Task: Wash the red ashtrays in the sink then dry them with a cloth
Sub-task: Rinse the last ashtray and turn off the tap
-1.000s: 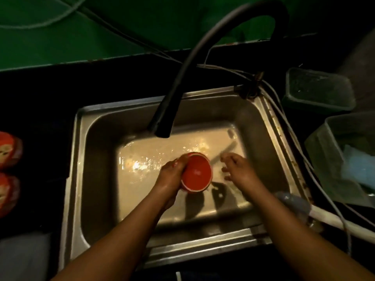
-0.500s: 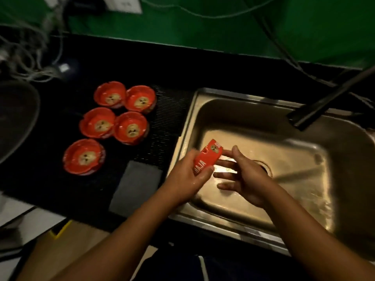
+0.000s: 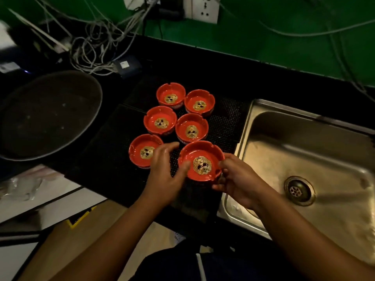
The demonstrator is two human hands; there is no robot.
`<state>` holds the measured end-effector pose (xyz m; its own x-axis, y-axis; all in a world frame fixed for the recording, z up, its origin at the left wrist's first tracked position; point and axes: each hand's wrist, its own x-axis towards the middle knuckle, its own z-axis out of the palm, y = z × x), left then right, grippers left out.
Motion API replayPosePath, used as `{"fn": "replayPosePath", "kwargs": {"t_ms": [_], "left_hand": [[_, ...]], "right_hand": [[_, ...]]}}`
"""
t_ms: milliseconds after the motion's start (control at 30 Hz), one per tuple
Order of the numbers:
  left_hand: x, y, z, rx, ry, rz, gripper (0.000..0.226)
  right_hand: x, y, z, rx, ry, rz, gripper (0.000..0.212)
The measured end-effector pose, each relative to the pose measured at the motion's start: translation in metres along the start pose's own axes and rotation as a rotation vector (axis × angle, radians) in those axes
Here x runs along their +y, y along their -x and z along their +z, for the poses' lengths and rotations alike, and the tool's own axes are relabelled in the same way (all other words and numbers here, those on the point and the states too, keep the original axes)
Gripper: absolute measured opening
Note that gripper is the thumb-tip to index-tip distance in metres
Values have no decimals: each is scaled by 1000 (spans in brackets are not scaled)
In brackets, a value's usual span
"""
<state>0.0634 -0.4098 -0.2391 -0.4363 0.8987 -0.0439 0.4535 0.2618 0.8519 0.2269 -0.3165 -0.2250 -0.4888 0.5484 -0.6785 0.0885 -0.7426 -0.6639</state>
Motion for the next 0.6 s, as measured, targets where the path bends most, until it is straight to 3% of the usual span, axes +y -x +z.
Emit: {"fn": "replayPosePath", "kwargs": {"t_ms": [67,133,200,267,367,433,533,600], "left_hand": [[1,-5,-8,-89,398,-422,46],[-2,-6,-11,-206,793,-660,34],[-11,-6,-12,-209,857,-685,26],[-23,-6,-13,-158,758,-674,27],[-38,-8,-19,-170,578,-612,36],[-43,-7,-24,-196,513,-574,36],[-46,-8,-27,-203,491,-551,33],[-46,-7,-29,-182,516,-548,18]], "right_hand": [[4,-3,10,-13,31,-9,27],[7,-5,21,-29,49,0,24],[10,-6,28,-23,75,-3,21],[15,-14,27,89,289,-81,32],[28,-35,11,444,1195,-250,61],[41,-42,8,448,1554,-238,74],[49,-47,7,427,1593,-193,74],[46,-49,6,449,1555,-168,68]]}}
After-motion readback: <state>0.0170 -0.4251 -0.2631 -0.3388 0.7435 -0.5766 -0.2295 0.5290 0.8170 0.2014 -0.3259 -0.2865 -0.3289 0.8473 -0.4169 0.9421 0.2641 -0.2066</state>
